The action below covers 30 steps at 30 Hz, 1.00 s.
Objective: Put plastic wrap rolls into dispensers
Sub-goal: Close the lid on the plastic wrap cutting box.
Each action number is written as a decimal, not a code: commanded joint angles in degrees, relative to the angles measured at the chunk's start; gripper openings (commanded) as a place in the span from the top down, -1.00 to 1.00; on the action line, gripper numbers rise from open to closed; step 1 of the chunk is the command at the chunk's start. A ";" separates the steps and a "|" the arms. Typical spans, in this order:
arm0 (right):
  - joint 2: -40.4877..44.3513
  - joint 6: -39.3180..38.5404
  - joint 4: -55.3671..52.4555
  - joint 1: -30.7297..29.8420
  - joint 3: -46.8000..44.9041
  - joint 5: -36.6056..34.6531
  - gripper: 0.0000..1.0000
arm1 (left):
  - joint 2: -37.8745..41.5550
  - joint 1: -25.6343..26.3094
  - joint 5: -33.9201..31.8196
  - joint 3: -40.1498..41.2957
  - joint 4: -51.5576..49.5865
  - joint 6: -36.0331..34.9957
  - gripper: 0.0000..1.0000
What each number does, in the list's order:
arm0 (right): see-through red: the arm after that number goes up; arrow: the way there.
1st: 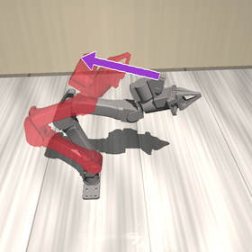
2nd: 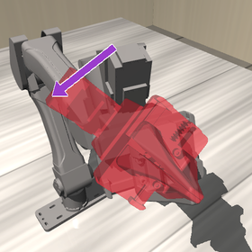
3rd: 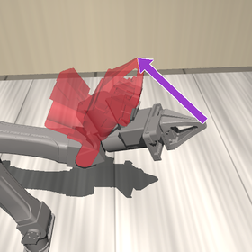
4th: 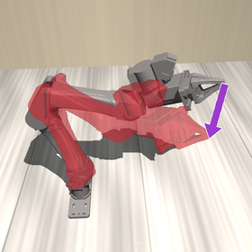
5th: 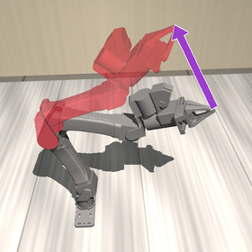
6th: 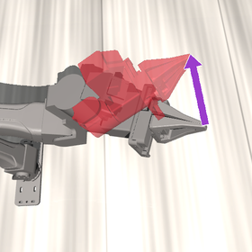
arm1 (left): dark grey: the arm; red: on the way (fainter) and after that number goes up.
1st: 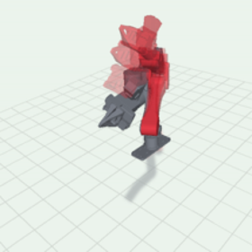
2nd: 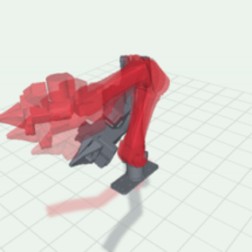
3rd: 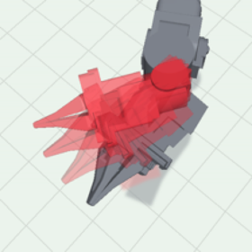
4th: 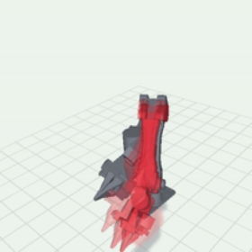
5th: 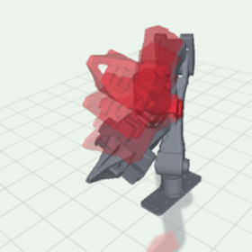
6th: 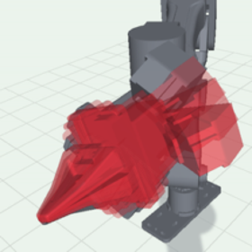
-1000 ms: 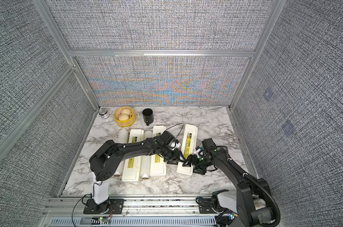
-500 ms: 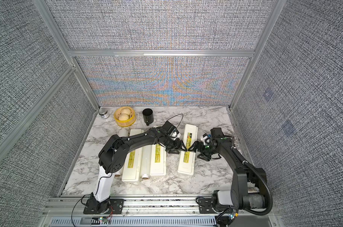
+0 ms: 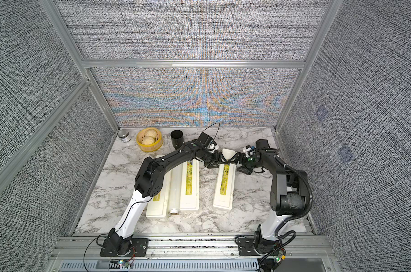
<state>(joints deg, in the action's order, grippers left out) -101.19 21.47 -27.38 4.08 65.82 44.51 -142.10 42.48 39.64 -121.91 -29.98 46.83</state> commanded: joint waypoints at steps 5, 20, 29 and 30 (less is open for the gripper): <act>-3.87 2.03 4.35 -1.32 1.45 4.48 -0.58 | -2.74 -0.03 -1.49 -0.49 -2.68 1.44 -0.27; -4.06 1.34 4.83 -2.78 0.74 3.56 -0.48 | -0.94 0.63 0.86 8.00 5.36 5.77 -0.19; 3.71 -3.65 -3.92 -3.10 1.07 -4.91 -0.65 | 3.70 -0.44 1.54 9.49 7.69 6.17 -0.25; 4.68 -4.04 -4.85 -3.28 1.06 -6.21 -0.68 | 4.49 -0.66 1.43 9.56 7.65 6.13 -0.26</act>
<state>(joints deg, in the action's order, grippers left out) -98.56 19.59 -28.75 1.30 66.67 37.98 -138.89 42.04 42.98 -112.55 -18.79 52.93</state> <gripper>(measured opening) 0.833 0.630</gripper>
